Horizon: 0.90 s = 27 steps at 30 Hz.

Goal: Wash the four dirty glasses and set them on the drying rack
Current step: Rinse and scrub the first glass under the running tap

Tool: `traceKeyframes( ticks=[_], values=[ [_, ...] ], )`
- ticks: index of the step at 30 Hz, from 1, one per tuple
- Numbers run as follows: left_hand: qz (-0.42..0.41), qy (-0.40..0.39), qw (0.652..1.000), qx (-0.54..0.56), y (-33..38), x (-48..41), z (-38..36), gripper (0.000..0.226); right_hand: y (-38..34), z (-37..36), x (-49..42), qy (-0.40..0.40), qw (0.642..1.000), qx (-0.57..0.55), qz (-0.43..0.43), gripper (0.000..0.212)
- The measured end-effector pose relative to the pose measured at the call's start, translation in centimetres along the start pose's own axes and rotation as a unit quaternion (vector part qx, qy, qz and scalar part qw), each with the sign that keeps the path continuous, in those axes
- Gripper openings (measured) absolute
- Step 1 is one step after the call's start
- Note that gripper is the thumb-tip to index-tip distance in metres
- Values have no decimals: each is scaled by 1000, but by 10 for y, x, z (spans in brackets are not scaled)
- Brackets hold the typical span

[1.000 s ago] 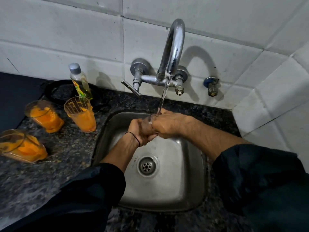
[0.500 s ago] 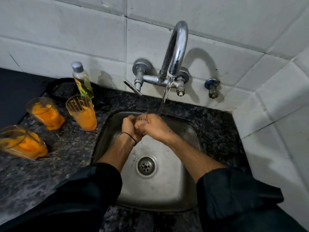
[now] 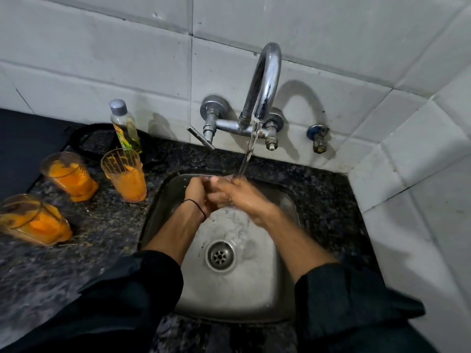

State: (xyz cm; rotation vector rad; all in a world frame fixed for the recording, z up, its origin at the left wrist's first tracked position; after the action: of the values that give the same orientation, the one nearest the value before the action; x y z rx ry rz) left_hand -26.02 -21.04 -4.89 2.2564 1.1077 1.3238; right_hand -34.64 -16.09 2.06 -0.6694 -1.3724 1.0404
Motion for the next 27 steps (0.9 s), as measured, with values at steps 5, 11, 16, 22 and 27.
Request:
traceKeyframes(
  ticks=[5, 11, 16, 22, 27],
  values=[
    [-232, 84, 962, -121, 11, 7, -2, 30, 25, -4, 5, 258, 899, -342, -92, 16],
    [-383, -125, 881, -248, 13, 53, -27, 12, 37, 14, -2, 304, 809, -483, -140, 18],
    [-227, -221, 930, -185, 0, 74, -32, 34, 33, 28, -6, 271, 843, -457, -90, 30],
    [20, -89, 979, -184, -3, 81, -30, 42, 15, 24, -8, 232, 892, -387, -26, 27],
    [-104, 3, 972, -212, -4, 79, -20, 48, -5, 8, -15, 376, 918, -118, 45, 30]
  ],
)
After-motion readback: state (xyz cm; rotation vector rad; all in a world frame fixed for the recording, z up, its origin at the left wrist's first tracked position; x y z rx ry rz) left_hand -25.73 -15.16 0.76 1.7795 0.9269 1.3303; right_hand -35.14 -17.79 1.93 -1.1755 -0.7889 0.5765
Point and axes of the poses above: each hand's wrist, its own x-axis away from the middle knuckle, its own z-axis out of the back of the hand, y = z × x, the point moved 4 cm from there along -x, towards the middle knuckle, and after that the axes turned 6 degrees about -z, right-handed, at the moved point
